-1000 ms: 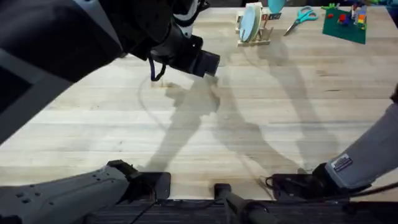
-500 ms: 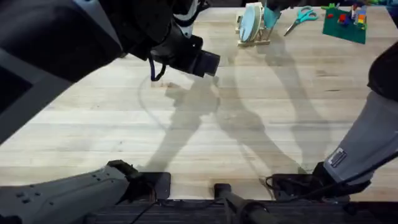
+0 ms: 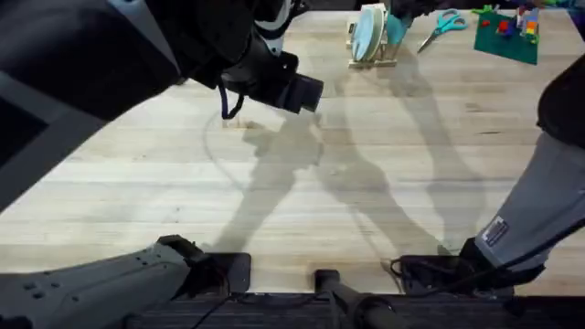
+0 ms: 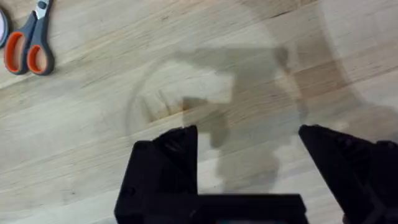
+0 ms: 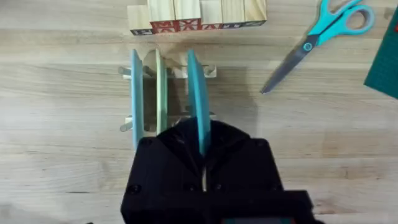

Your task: Pick up the plates from the table one by one and place each into a slot on the dish rack.

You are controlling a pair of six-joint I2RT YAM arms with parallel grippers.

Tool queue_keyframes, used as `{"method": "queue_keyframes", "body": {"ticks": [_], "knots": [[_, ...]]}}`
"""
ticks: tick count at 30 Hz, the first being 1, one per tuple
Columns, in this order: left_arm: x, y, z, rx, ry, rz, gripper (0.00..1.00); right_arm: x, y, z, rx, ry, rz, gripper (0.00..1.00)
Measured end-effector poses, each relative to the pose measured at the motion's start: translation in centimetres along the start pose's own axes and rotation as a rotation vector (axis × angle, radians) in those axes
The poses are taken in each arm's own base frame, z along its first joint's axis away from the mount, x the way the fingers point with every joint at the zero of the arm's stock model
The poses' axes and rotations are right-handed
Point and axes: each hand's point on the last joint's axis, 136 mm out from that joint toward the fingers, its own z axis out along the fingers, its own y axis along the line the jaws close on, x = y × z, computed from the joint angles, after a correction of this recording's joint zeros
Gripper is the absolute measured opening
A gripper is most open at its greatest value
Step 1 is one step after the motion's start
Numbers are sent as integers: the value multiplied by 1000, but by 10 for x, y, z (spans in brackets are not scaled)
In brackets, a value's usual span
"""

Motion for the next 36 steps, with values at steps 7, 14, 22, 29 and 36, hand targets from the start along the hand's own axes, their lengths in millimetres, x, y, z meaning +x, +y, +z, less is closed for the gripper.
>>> {"method": "queue_keyframes", "body": {"ticks": [7,14,22,29,36], "knots": [[0,0,0,0,0,0,995,8,-2,-9,5,48,-7,31],[-1,0,0,1,-3,0,995,-13,-5,-38,0,3,13,31],[-4,-1,0,3,-15,-2,995,-13,-5,-44,0,7,48,31],[-5,-1,0,3,-19,-3,995,-13,0,-44,-30,7,60,31],[-5,-1,0,3,-19,-3,996,-15,1,-44,-36,-1,66,31]]}}
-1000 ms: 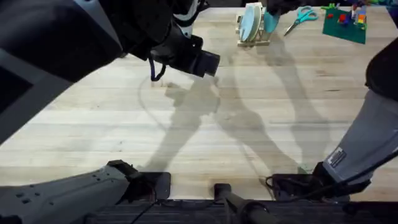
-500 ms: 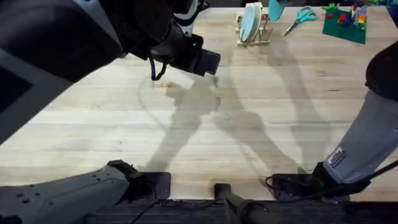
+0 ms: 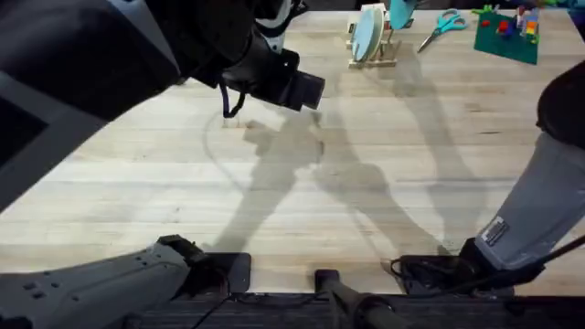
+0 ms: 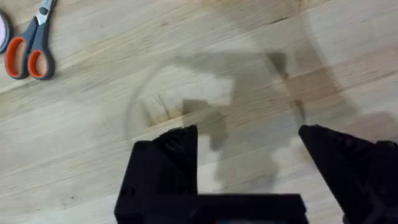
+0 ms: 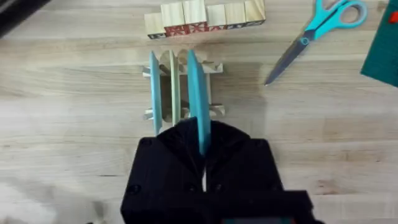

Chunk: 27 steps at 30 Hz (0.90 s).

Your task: Pick up the plates from the table one by one and place each into a slot on the dish rack.

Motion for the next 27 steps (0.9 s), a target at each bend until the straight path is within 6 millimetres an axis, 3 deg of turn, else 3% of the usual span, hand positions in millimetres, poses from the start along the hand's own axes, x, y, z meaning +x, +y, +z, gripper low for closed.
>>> {"method": "queue_keyframes", "body": {"ticks": [6,15,27], "knots": [[0,0,0,0,0,0,995,-1,1,5,0,0,3,31],[0,0,0,0,0,0,995,14,4,48,13,71,2,31],[0,0,0,0,0,0,995,17,5,56,15,85,4,31]]}}
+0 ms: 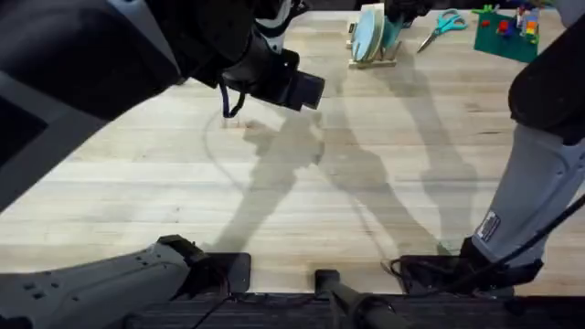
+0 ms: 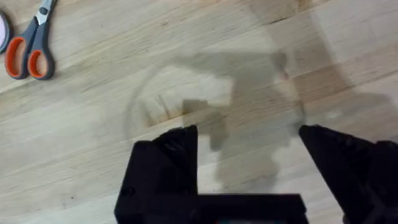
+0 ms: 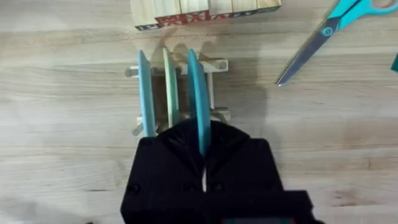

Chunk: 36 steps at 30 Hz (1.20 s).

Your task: Pick up the plates from the table one by one and place each into a slot on the dish rack.

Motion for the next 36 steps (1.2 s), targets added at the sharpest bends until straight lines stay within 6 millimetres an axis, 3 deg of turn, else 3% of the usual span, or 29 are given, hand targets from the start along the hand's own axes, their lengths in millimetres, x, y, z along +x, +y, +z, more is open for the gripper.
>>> {"method": "queue_keyframes", "body": {"ticks": [5,10,25,32,36], "knots": [[0,0,0,0,0,0,995,0,1,1,-3,2,1,39],[0,0,0,0,0,0,995,0,1,1,-3,1,3,133],[0,0,0,0,0,0,995,5,0,0,1,22,0,153],[0,0,0,0,0,0,995,1,-1,-16,0,17,1,170],[0,0,0,0,0,0,995,7,-6,-41,4,39,-2,240]]}}
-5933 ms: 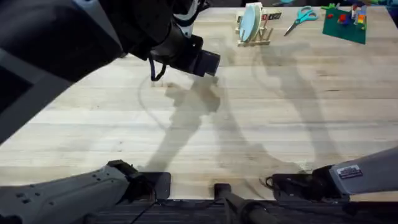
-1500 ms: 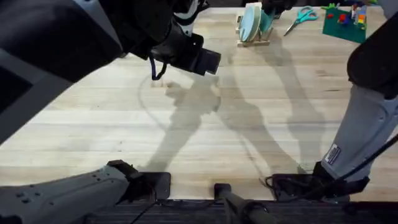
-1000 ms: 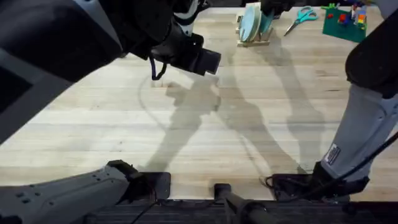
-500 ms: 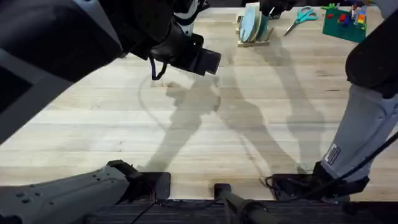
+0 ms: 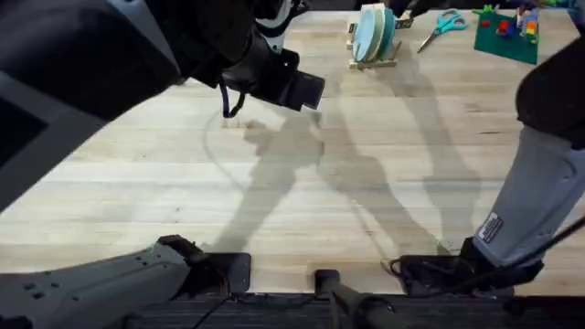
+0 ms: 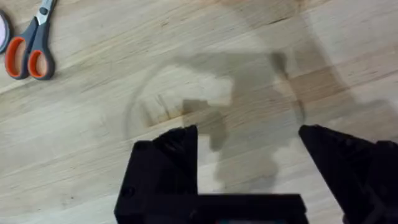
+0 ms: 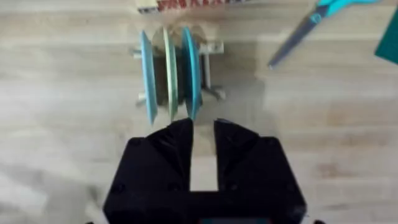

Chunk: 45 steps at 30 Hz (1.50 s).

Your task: Pick up the plates from the table one by one and place each into a slot on the dish rack.

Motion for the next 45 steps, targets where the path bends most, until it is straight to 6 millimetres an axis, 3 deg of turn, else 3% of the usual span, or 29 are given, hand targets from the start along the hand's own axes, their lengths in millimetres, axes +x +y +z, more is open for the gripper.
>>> {"method": "queue_keyframes", "body": {"ticks": [3,7,8,16,26,34,45], "knots": [[0,0,0,0,0,0,995,5,-4,-23,1,7,2,450],[0,0,0,0,0,0,995,19,-11,-52,7,38,-10,942],[0,0,0,0,0,0,995,24,-12,-57,10,50,-15,981],[0,0,0,0,0,0,994,51,-18,-79,14,132,-30,996],[0,0,0,0,0,0,993,75,10,-89,-53,206,-70,996],[0,0,0,0,0,0,992,97,27,-115,-72,133,-90,995],[0,0,0,0,-1,0,993,174,15,-119,-136,-26,-67,996]]}}
